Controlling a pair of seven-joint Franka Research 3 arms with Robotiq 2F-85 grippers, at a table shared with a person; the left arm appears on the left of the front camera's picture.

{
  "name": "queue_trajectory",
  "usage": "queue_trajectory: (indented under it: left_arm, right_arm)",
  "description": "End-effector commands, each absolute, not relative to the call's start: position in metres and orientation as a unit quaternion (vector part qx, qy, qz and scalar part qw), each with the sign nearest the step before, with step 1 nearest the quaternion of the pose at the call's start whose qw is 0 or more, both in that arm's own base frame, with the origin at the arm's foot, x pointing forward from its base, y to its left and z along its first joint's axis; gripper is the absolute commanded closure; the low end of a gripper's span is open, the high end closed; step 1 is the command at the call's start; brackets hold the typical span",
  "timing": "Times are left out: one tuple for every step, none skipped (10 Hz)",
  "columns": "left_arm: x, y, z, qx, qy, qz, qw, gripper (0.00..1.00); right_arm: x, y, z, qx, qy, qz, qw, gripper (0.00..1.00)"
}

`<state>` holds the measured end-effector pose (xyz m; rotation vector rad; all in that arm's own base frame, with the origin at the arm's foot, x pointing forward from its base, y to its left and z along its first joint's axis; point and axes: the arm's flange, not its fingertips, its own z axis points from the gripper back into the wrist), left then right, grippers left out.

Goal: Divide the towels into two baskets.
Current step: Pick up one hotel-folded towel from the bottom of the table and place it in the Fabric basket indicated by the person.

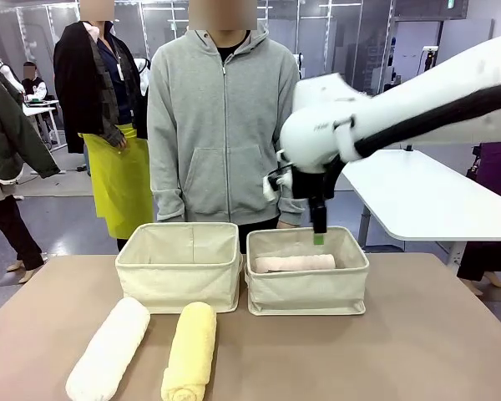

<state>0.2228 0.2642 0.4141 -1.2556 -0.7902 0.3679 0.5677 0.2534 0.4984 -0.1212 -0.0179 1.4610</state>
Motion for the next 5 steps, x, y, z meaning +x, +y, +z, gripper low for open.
queue_trajectory:
  left_arm:
    - [0.22, 0.265, 0.417, -0.571, -0.361, 0.162, 0.72, 0.0]
    - [0.22, 0.265, 0.417, -0.571, -0.361, 0.162, 0.72, 0.0]
    - [0.22, 0.265, 0.417, -0.571, -0.361, 0.162, 0.72, 0.0]
    - [0.22, 0.265, 0.417, -0.571, -0.361, 0.162, 0.72, 0.0]
    - [0.22, 0.265, 0.417, -0.571, -0.361, 0.162, 0.72, 0.0]
  right_arm:
    - [0.522, 0.199, 0.513, -0.021, 0.004, 0.603, 0.797, 0.0]
    - [0.508, 0.175, 0.511, -0.01, 0.02, 0.577, 0.817, 0.0]
    - [0.496, 0.151, 0.51, 0.016, 0.012, 0.556, 0.831, 0.0]
    - [0.479, 0.121, 0.509, 0.065, -0.008, 0.53, 0.846, 0.0]
    - [0.468, 0.095, 0.506, 0.115, -0.017, 0.501, 0.858, 0.0]
